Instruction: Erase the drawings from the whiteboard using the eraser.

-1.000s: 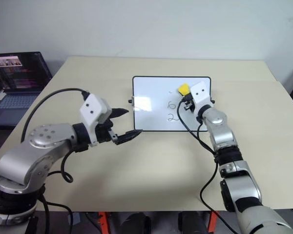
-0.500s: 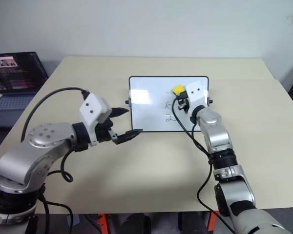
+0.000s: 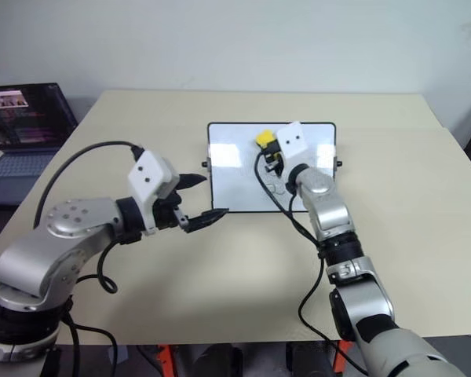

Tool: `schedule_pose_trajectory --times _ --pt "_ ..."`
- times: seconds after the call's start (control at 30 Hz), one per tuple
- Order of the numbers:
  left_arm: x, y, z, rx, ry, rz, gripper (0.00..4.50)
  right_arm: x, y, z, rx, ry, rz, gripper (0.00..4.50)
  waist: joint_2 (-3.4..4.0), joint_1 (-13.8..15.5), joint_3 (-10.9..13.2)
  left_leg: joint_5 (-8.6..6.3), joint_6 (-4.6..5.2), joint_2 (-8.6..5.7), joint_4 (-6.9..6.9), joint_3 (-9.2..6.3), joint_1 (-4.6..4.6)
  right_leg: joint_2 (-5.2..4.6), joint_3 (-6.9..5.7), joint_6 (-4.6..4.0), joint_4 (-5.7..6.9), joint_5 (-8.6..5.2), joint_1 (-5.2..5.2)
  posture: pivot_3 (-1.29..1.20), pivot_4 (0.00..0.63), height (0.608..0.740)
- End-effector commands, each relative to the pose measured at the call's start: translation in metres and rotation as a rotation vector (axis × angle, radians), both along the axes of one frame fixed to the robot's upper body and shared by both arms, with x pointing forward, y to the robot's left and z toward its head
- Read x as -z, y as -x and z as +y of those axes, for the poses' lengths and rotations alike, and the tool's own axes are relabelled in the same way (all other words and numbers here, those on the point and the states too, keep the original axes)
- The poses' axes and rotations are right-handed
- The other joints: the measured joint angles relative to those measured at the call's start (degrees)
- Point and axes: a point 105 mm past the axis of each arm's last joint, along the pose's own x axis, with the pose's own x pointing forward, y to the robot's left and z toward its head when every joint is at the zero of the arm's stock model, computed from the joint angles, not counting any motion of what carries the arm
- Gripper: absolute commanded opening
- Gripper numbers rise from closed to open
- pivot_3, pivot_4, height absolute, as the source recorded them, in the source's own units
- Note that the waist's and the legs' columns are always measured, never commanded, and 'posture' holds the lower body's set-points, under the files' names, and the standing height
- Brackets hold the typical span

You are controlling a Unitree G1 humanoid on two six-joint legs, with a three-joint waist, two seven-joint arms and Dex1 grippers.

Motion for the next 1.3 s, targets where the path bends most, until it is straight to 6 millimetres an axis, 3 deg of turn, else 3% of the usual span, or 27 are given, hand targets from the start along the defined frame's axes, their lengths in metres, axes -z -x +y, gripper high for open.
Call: schedule_pose_trajectory --times 0.03,0.23,0.6,1.07,1.3 --pt "-0.013 0.002 -0.001 -0.002 0.004 -0.06 4.5 -0.008 -0.001 0.01 -0.03 0.02 -0.054 1.37 0.0 -0.02 0.0 0.0 0.0 0.0 0.0 0.0 0.0 0.0 0.0 0.0 0.0 0.0 0.0 0.0 0.15 0.74" --pt "-0.013 0.002 0.0 -0.015 0.006 -0.062 4.5 0.007 -0.007 -0.001 -0.009 0.097 -0.041 1.37 0.0 -0.02 0.0 0.0 0.0 0.0 0.02 0.0 0.01 0.0 0.0 0.0 0.02 0.0 0.01 0.0 0.15 0.74" --pt "-0.012 0.0 -0.001 -0.011 0.014 -0.057 4.5 0.014 -0.012 -0.025 0.042 0.139 -0.023 1.37 0.0 0.16 0.0 0.0 0.0 -0.01 0.08 -0.03 0.04 -0.01 -0.02 0.0 0.05 0.0 0.07 0.0 0.15 0.74" --pt "-0.011 -0.001 -0.003 0.002 0.017 -0.058 4.5 0.029 -0.005 -0.074 0.129 0.192 0.012 1.37 -0.03 0.22 -0.02 0.0 0.01 -0.01 0.11 -0.06 0.08 -0.01 -0.04 0.0 0.06 0.0 0.13 0.0 0.15 0.74" --pt "-0.012 -0.001 -0.004 0.01 0.013 -0.061 4.5 0.019 -0.005 -0.076 0.145 0.157 -0.005 1.37 -0.03 0.23 -0.02 0.0 0.0 -0.01 0.12 -0.06 0.09 -0.01 -0.03 0.01 0.06 0.0 0.14 0.0 0.15 0.74"
